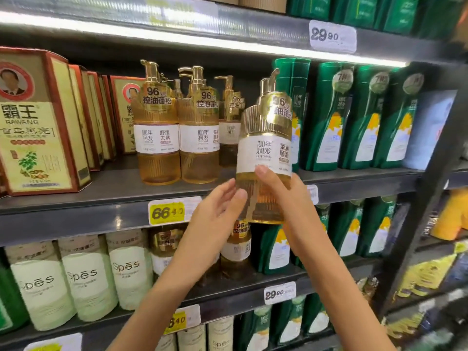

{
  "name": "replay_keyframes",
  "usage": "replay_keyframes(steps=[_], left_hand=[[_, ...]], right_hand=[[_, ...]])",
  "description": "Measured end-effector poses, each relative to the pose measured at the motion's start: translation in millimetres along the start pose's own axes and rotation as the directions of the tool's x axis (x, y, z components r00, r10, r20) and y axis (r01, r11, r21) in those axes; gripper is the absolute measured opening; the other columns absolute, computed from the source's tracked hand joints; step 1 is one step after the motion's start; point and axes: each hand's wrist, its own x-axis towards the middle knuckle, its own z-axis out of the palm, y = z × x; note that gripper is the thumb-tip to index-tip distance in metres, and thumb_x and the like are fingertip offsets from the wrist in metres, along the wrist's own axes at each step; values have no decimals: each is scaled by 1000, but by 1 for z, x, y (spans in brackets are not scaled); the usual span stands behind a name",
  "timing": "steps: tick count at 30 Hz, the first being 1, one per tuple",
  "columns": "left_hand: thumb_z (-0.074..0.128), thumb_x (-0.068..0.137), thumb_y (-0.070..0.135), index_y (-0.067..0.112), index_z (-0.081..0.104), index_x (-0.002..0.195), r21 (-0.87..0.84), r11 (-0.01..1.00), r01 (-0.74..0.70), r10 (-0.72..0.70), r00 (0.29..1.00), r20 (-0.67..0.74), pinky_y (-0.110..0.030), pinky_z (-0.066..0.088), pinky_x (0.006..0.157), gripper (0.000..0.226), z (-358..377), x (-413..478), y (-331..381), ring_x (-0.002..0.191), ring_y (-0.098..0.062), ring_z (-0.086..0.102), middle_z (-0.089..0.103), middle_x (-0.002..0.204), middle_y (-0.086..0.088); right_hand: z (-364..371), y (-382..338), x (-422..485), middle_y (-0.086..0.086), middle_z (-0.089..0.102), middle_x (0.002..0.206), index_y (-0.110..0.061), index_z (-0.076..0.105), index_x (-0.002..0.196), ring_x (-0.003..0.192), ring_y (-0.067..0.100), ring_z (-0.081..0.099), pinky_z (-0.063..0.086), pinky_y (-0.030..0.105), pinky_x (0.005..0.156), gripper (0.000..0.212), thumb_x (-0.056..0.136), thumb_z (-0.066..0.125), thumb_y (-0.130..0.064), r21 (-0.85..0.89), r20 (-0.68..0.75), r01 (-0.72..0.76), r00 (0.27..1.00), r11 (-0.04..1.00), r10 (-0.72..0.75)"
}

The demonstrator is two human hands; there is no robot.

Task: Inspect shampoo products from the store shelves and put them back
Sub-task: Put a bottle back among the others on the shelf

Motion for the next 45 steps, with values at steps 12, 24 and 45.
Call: replay_keyframes(steps=[12, 24, 45], left_hand=[[73, 55, 62, 26, 59, 112, -181, 906, 383, -392, 920, -15, -25, 55, 82, 69, 95, -91, -60, 93, -6, 67, 72, 102, 8], [90, 15, 51, 7, 63, 105, -609, 567, 554, -569, 798, 197, -40, 59, 66, 103, 134, -170, -69, 81, -31, 70, 70, 98, -20], [69, 58, 63, 36, 70, 101, -423, 765, 486, -478, 868, 134, -18, 52, 77, 51, 162, -201, -82, 100, -8, 66, 71, 106, 5]], right_hand=[[-82, 74, -74, 12, 46, 141, -9, 42, 137, 123, 17, 50, 37, 30, 106, 132, 42, 18, -98, -181, 211, -190, 951, 965, 226], [-115, 141, -119, 25, 46, 140, -6, 47, 137, 130, 41, 43, 28, 57, 111, 95, 63, 78, -56, 495, 571, -580, 778, 647, 262], [-151, 138, -137, 16, 53, 137, -12, 53, 134, 129, 30, 49, 38, 46, 109, 76, 74, 67, -56, 362, 681, -675, 663, 643, 312]])
